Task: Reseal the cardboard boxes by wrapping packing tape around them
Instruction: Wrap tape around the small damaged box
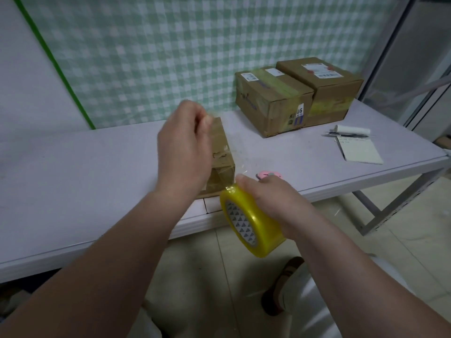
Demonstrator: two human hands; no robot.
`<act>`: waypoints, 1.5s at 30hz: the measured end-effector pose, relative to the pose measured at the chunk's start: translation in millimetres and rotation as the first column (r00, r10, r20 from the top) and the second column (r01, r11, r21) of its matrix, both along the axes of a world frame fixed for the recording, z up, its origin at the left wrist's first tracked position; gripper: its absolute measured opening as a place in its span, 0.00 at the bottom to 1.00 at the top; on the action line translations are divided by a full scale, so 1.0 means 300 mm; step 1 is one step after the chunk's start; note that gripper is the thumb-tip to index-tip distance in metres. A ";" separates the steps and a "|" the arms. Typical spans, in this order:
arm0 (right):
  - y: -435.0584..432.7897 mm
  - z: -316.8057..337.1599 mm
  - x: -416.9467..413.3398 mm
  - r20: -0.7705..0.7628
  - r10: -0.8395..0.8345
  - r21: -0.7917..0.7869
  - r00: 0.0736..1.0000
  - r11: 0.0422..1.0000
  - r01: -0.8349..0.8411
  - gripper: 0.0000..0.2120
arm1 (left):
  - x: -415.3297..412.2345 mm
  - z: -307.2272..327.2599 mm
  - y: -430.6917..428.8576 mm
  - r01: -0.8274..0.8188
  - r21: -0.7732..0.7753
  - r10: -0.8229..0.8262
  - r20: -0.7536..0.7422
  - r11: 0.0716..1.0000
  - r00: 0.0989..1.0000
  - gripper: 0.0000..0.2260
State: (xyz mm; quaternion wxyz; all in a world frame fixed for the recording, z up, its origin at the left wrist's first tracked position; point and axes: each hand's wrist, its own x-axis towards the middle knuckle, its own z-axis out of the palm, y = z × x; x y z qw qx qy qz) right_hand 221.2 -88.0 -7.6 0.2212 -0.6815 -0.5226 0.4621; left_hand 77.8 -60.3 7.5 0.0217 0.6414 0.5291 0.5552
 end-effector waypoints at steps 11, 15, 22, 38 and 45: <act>-0.044 -0.056 -0.022 -0.316 -0.166 -0.135 0.934 0.983 0.129 0.17 | -0.065 -0.010 0.210 0.018 -0.484 -0.144 -0.224 0.875 0.964 0.07; -0.048 -0.074 -0.035 -0.376 -0.216 -0.201 0.901 0.968 0.148 0.16 | -0.074 -0.036 0.250 -0.002 -0.550 -0.169 -0.260 0.835 0.951 0.07; -0.040 -0.090 -0.056 -0.436 -0.247 -0.220 0.866 0.962 0.164 0.18 | -0.080 -0.069 0.269 -0.047 -0.574 -0.165 -0.311 0.818 0.936 0.06; -0.034 -0.114 -0.059 -0.433 -0.256 -0.225 0.865 0.959 0.171 0.16 | -0.078 -0.119 0.287 -0.141 -0.528 -0.129 -0.440 0.837 0.888 0.09; -0.036 -0.121 -0.060 -0.446 -0.284 -0.246 0.849 0.951 0.188 0.17 | -0.072 -0.103 0.300 -0.206 -0.464 -0.092 -0.541 0.861 0.836 0.05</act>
